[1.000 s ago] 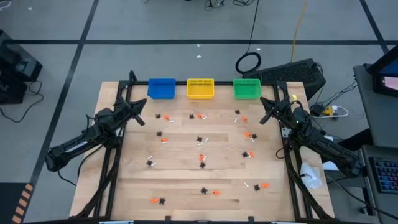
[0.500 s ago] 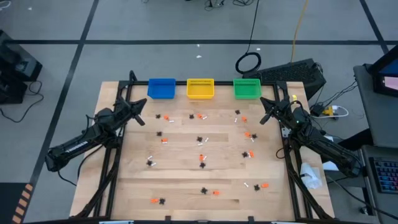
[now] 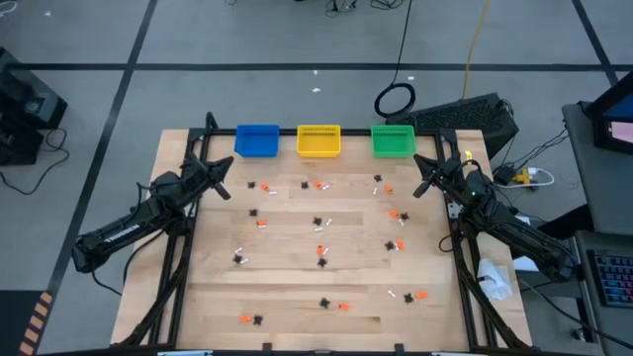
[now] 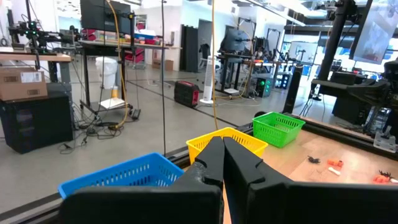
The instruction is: Sort Halloween decoration
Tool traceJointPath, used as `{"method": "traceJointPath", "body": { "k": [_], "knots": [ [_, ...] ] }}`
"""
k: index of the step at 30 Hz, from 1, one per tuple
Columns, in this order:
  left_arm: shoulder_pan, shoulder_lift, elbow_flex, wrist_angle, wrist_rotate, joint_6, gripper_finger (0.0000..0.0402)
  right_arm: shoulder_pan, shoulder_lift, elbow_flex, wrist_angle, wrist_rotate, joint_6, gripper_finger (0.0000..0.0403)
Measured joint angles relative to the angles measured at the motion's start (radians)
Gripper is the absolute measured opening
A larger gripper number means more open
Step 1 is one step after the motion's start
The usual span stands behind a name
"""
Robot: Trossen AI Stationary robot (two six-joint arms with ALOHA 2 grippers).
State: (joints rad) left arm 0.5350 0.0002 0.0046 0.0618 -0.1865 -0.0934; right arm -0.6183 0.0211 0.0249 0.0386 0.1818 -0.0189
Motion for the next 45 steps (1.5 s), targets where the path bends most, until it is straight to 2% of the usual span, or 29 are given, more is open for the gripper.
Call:
{"method": "traceJointPath", "body": {
  "k": [5, 8, 10, 14, 18, 24, 29, 36, 42, 45],
  "knots": [
    [0.000, 0.000, 0.000, 0.000, 0.000, 0.000, 0.0002, 0.000, 0.000, 0.000, 0.040, 0.000, 0.004, 0.0000],
    [0.000, 0.000, 0.000, 0.000, 0.000, 0.000, 0.0002, 0.000, 0.000, 0.000, 0.098, -0.036, 0.056, 0.0000],
    [0.000, 0.000, 0.000, 0.000, 0.000, 0.000, 0.0002, 0.000, 0.000, 0.000, 0.136, -0.095, 0.095, 0.0000],
    [0.000, 0.000, 0.000, 0.000, 0.000, 0.000, 0.0002, 0.002, 0.009, 0.005, 0.215, -0.288, 0.193, 0.0000],
    [0.000, 0.000, 0.000, 0.000, 0.000, 0.000, 0.0002, 0.025, 0.068, 0.030, 0.212, -0.314, 0.201, 0.0000],
    [0.000, 0.000, 0.000, 0.000, 0.000, 0.000, 0.0002, 0.072, 0.250, 0.119, 0.195, -0.313, 0.170, 0.0000],
    [0.000, 0.000, 0.000, 0.000, 0.000, 0.000, 0.0002, 0.104, 0.454, 0.205, 0.126, -0.258, 0.168, 0.0000],
    [0.000, 0.000, 0.000, 0.000, 0.000, 0.000, 0.0002, 0.112, 0.719, 0.346, 0.012, -0.231, 0.238, 0.0000],
    [0.000, 0.000, 0.000, 0.000, 0.000, 0.000, 0.0002, 0.112, 0.893, 0.472, -0.109, -0.229, 0.243, 0.0000],
    [0.000, 0.000, 0.000, 0.000, 0.000, 0.000, 0.0002, 0.111, 0.976, 0.506, -0.151, -0.186, 0.243, 0.0000]
  ]
}}
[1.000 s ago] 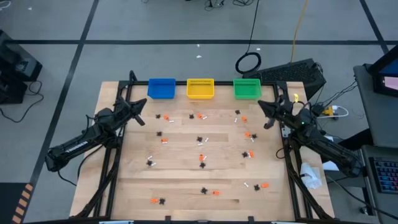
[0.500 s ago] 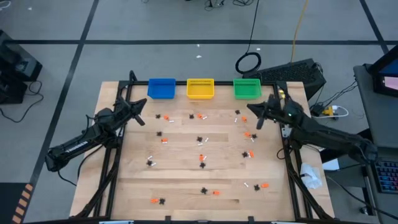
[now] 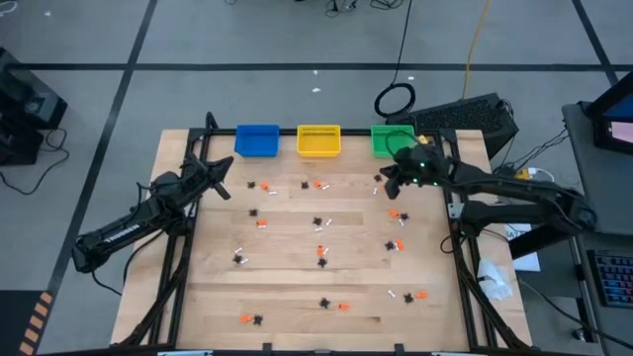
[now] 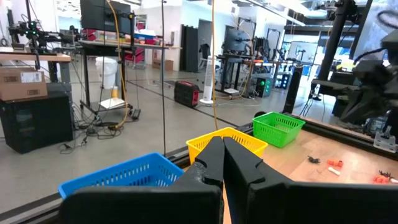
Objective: Sort Halloween decoration
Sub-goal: Put the orange skeleton toy into the yellow bin
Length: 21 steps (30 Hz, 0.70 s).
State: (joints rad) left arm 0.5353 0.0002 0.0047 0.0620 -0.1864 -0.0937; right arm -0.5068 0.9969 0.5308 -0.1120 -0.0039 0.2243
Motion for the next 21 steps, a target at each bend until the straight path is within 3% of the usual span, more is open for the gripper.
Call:
{"method": "traceJointPath", "body": {
  "k": [5, 10, 16, 21],
  "knots": [
    [0.000, 0.000, 0.000, 0.000, 0.000, 0.000, 0.0002, -0.032, 0.147, 0.020, -0.006, 0.027, 0.039, 0.0006],
    [0.000, 0.000, 0.000, 0.000, 0.000, 0.000, 0.0002, -0.080, 0.262, 0.055, -0.107, -0.010, 0.061, 0.0045],
    [0.000, 0.000, 0.000, 0.000, 0.000, 0.000, 0.0002, -0.096, 0.332, 0.130, -0.271, -0.020, 0.036, 0.0098],
    [0.000, 0.000, 0.000, 0.000, 0.000, 0.000, 0.0002, -0.092, 0.348, 0.160, -0.370, -0.023, 0.043, 0.0113]
  ]
}}
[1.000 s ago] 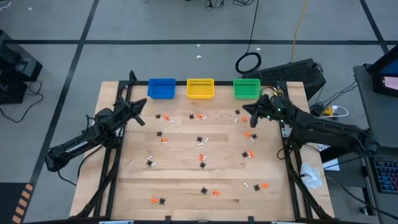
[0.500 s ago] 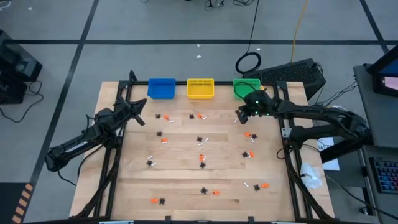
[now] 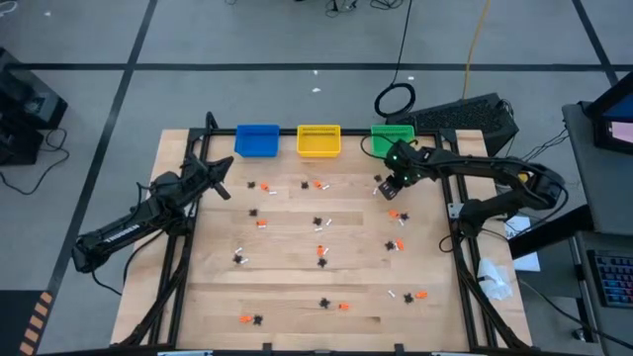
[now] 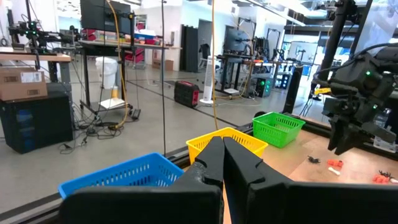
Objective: Sort Halloween decoration
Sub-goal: Put the orange skeleton toy into the yellow bin
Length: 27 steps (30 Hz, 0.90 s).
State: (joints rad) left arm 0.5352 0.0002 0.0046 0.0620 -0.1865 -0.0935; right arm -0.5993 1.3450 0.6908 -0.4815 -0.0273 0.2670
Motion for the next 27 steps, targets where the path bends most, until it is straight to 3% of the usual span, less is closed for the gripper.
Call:
{"method": "traceJointPath", "body": {
  "k": [5, 12, 19, 23, 27],
  "knots": [
    [0.000, 0.000, 0.000, 0.000, 0.000, 0.000, 0.0002, 0.025, 0.018, 0.000, -0.057, 0.000, 0.044, 0.0114],
    [0.000, 0.000, 0.000, 0.000, 0.000, 0.000, 0.0002, 0.068, 0.045, 0.000, 0.032, 0.002, 0.073, 0.0141],
    [0.000, 0.000, 0.000, 0.000, 0.000, 0.000, 0.0002, 0.074, 0.113, 0.001, 0.042, 0.082, 0.088, 0.0172],
    [0.000, 0.000, 0.000, 0.000, 0.000, 0.000, 0.0002, 0.074, 0.155, 0.005, 0.047, 0.086, 0.088, 0.0168],
    [0.000, 0.000, 0.000, 0.000, 0.000, 0.000, 0.0002, 0.078, 0.164, 0.004, 0.048, 0.087, 0.087, 0.0138]
  ]
}}
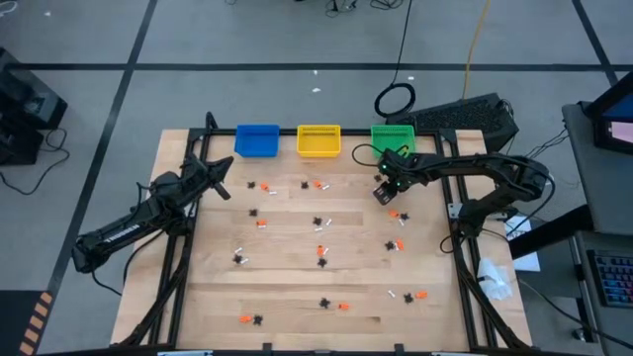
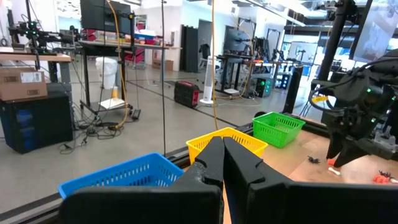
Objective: Sort Halloween decoration
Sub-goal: Put the orange skeleton toy into the yellow bin
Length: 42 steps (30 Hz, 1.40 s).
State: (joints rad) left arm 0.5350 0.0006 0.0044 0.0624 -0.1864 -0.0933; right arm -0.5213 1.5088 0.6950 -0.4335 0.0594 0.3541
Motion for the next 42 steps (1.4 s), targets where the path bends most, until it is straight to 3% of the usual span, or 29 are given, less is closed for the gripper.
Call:
{"method": "traceJointPath", "body": {
  "k": [10, 21, 34, 42],
  "knots": [
    [0.000, 0.000, 0.000, 0.001, 0.000, 0.000, 0.0002, 0.022, -0.001, 0.011, -0.011, 0.002, -0.039, 0.0031],
    [0.000, 0.000, 0.000, 0.001, 0.001, 0.000, 0.0002, 0.160, 0.003, 0.190, -0.154, -0.011, -0.041, 0.0035],
    [0.000, 0.000, 0.000, 0.001, 0.002, 0.000, 0.0002, 0.235, 0.068, 0.241, 0.360, -0.012, -0.074, 0.0032],
    [0.000, 0.000, 0.000, 0.000, 0.002, 0.000, 0.0002, 0.195, 0.270, 0.511, 0.314, -0.012, -0.256, 0.0032]
  ]
}}
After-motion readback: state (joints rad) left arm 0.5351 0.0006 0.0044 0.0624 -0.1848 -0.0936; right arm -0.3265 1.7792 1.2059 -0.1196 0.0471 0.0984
